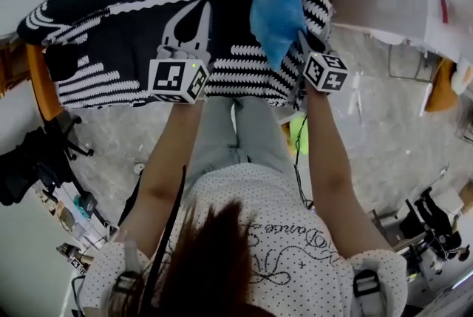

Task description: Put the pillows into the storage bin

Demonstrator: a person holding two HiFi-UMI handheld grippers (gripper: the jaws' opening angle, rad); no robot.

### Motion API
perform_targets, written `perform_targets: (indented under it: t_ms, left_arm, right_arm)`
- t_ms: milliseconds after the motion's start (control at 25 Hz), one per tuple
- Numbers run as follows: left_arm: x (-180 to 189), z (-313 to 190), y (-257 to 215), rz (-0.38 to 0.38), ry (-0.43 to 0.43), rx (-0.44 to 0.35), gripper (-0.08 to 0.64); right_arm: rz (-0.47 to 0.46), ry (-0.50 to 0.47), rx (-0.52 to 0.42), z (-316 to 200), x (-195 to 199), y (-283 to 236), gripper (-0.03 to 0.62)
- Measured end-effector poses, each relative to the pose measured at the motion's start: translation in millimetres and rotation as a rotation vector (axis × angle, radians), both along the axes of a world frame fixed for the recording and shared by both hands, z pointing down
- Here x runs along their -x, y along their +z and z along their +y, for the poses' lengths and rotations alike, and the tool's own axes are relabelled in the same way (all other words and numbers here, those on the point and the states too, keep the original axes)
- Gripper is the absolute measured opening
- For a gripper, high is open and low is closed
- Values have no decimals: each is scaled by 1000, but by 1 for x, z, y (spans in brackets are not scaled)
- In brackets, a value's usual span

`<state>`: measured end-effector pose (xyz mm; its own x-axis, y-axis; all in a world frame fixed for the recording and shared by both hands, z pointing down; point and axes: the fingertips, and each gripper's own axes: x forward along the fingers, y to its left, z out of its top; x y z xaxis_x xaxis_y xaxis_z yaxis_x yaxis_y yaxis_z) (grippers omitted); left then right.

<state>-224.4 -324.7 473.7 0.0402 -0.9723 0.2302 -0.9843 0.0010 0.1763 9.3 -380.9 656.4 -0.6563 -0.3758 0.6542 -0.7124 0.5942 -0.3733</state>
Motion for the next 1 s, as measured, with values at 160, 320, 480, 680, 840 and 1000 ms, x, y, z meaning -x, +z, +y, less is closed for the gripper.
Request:
perform_targets:
  t_ms: [160, 320, 480, 680, 840, 1000]
  left_arm:
    - [-5, 9, -16, -10, 83, -31, 3]
    - [-9, 29, -35, -16, 149, -52, 3]
    - [-11, 38, -53, -15, 231, -89, 3]
    - [-35, 44, -77, -20, 352, -138, 3]
    - [-74, 42, -92, -11, 475, -173, 3]
    - [-126, 48, -105, -17, 579, -205, 3]
  right_arm:
    - [-28, 26, -34, 17, 4, -27, 51]
    - [-63, 105, -81, 39, -7, -68, 49]
    - [-161, 285, -155, 49, -34, -123, 48]
    - [-240, 452, -291, 73, -79, -197, 48]
    - [-255, 589, -415, 101, -134, -250, 48]
    - [-253, 698, -498, 134, -195, -289, 48]
